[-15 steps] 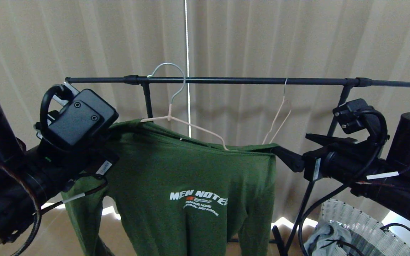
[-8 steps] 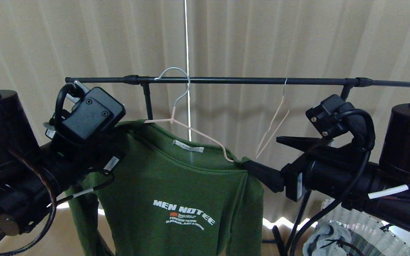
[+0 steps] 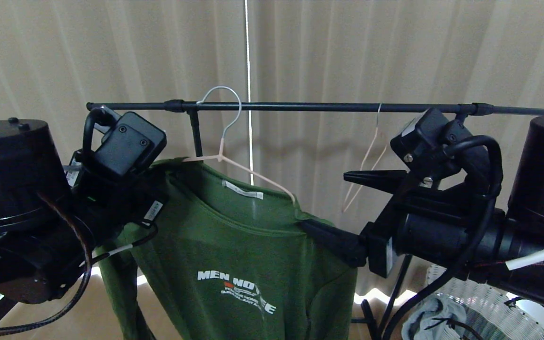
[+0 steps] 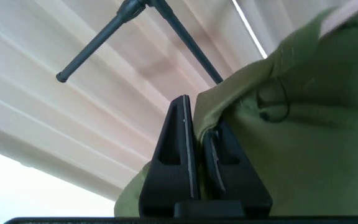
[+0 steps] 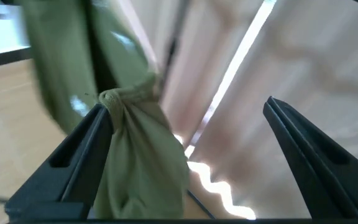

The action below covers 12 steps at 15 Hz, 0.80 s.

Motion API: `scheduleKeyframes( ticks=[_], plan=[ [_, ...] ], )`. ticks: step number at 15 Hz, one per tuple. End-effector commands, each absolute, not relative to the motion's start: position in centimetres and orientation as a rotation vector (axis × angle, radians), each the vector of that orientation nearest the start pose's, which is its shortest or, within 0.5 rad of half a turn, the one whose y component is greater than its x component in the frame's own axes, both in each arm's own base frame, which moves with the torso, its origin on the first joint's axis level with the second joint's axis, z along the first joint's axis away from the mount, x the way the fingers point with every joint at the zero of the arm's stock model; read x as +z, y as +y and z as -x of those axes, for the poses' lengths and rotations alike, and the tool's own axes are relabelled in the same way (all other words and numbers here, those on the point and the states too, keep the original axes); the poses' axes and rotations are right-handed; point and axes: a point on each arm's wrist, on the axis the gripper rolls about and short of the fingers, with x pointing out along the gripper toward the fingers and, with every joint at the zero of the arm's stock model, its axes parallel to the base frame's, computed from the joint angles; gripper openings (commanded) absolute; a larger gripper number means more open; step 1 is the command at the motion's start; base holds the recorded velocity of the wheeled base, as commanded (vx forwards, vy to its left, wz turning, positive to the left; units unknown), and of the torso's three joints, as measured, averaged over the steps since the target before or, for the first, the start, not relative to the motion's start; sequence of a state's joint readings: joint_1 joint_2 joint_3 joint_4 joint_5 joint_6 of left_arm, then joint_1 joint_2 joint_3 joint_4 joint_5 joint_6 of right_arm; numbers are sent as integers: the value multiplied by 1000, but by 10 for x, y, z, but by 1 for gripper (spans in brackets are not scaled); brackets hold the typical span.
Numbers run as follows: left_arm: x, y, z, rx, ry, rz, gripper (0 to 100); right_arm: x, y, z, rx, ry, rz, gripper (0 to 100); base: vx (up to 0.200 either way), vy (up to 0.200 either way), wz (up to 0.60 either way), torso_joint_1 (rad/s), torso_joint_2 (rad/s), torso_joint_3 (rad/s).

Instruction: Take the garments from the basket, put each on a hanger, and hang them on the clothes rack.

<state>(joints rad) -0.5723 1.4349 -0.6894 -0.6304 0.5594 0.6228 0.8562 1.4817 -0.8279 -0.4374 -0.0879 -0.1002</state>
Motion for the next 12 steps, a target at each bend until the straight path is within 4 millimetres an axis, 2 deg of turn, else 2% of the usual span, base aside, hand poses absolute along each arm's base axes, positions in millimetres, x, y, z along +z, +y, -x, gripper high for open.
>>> scheduleKeyframes(
  ticks=[1,5,10,12],
  plan=[
    [224,-120,-208,-37,89,-675,0,231,197,-166,824,149,191,100,0,0,0,0,0,0],
    [226,-120,-208,-33,83,-645,0,230,203,-170,865,145,215,100,0,0,0,0,0,0],
    [233,-121,-211,-21,65,-630,0,227,211,-163,908,138,273,100,0,0,0,0,0,0],
    [236,-120,-214,32,69,-608,0,224,211,-163,907,136,307,100,0,0,0,0,0,0]
  ],
)
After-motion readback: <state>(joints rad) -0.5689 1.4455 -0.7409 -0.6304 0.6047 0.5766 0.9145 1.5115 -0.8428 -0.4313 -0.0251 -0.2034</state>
